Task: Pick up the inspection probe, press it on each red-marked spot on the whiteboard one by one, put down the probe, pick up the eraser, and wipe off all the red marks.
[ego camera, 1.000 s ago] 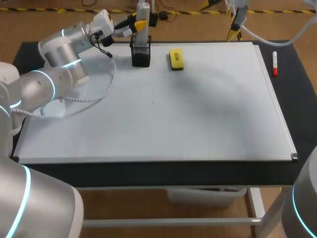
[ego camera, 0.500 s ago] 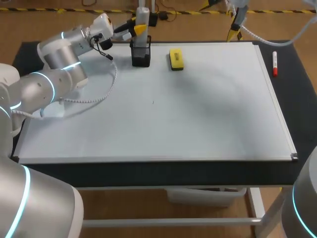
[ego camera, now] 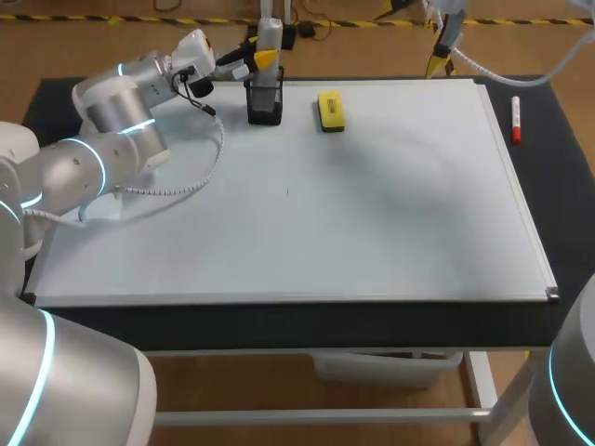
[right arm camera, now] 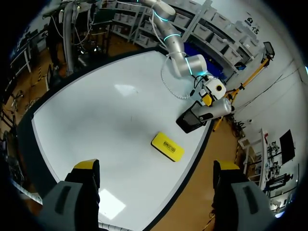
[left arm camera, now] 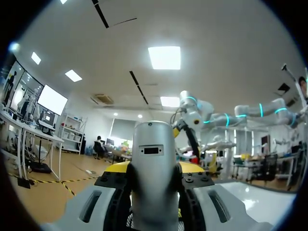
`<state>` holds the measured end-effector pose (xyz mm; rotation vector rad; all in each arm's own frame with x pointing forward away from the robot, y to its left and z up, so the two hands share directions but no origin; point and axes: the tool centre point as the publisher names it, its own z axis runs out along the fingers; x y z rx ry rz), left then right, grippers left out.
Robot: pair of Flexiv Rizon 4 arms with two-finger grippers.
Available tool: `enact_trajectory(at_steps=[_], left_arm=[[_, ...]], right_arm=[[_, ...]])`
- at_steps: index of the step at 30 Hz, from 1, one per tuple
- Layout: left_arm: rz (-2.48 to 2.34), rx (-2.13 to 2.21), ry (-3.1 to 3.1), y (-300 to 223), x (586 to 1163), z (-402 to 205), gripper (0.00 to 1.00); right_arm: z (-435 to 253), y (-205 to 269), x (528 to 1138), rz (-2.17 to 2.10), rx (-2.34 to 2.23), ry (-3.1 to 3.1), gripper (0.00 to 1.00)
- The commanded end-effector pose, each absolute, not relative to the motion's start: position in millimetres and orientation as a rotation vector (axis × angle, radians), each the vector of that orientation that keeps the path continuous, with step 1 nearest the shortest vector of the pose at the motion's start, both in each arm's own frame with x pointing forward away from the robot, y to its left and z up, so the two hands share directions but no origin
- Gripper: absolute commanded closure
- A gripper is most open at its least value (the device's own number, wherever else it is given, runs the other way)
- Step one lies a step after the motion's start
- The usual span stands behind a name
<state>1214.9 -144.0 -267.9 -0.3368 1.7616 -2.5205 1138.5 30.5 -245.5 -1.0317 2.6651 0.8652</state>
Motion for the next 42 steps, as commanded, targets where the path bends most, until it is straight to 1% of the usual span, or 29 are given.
enact_trajectory(at_steps=[1, 3, 5, 7, 9, 11, 12, 13, 14, 15, 16, 17, 42], left_arm=[[-2.907, 1.183, 1.914, -143.4, 1219.8, -272.3, 1.00], [-2.901, 1.198, 1.919, -142.3, 1216.5, -271.3, 0.89], [-2.896, 1.211, 1.923, -141.5, 1214.6, -270.9, 0.63], [-2.892, 1.216, 1.927, -141.2, 1213.7, -271.0, 0.60], [-2.890, 1.219, 1.930, -140.8, 1213.0, -271.2, 0.53], [-2.887, 1.221, 1.932, -140.1, 1212.1, -270.7, 0.52], [-2.886, 1.223, 1.932, -139.9, 1211.9, -270.5, 0.47], [-2.885, 1.226, 1.932, -139.6, 1211.5, -270.0, 0.32], [-2.883, 1.229, 1.933, -139.4, 1211.2, -269.6, 0.22], [-2.876, 1.232, 1.940, -139.2, 1210.9, -269.3, 0.15], [-2.871, 1.234, 1.947, -139.1, 1210.6, -269.2, 0.04], [-2.865, 1.237, 1.954, -138.9, 1210.0, -269.0, 0.00], [-2.370, 0.868, 2.492, -119.5, 1211.4, -282.3, 0.00]], right_arm=[[-244.0, 29.6, 1137.8, 0.858, -1.036, 2.667, 0.00], [-244.0, 29.6, 1137.8, 0.858, -1.036, 2.667, 0.00], [-244.0, 29.6, 1137.8, 0.858, -1.036, 2.667, 0.00], [-244.0, 29.6, 1137.8, 0.858, -1.036, 2.667, 0.00], [-244.0, 29.6, 1137.8, 0.858, -1.036, 2.667, 0.00], [-244.0, 29.6, 1137.8, 0.858, -1.036, 2.667, 0.00], [-244.0, 29.6, 1137.8, 0.858, -1.036, 2.667, 0.00], [-244.0, 29.6, 1137.8, 0.858, -1.036, 2.667, 0.00], [-244.0, 29.6, 1137.8, 0.858, -1.036, 2.667, 0.00], [-244.0, 29.6, 1137.8, 0.858, -1.036, 2.667, 0.00], [-244.0, 29.6, 1137.8, 0.858, -1.036, 2.667, 0.00], [-244.0, 29.6, 1137.8, 0.858, -1.036, 2.667, 0.00], [-244.0, 29.6, 1137.8, 0.858, -1.036, 2.667, 0.00]])
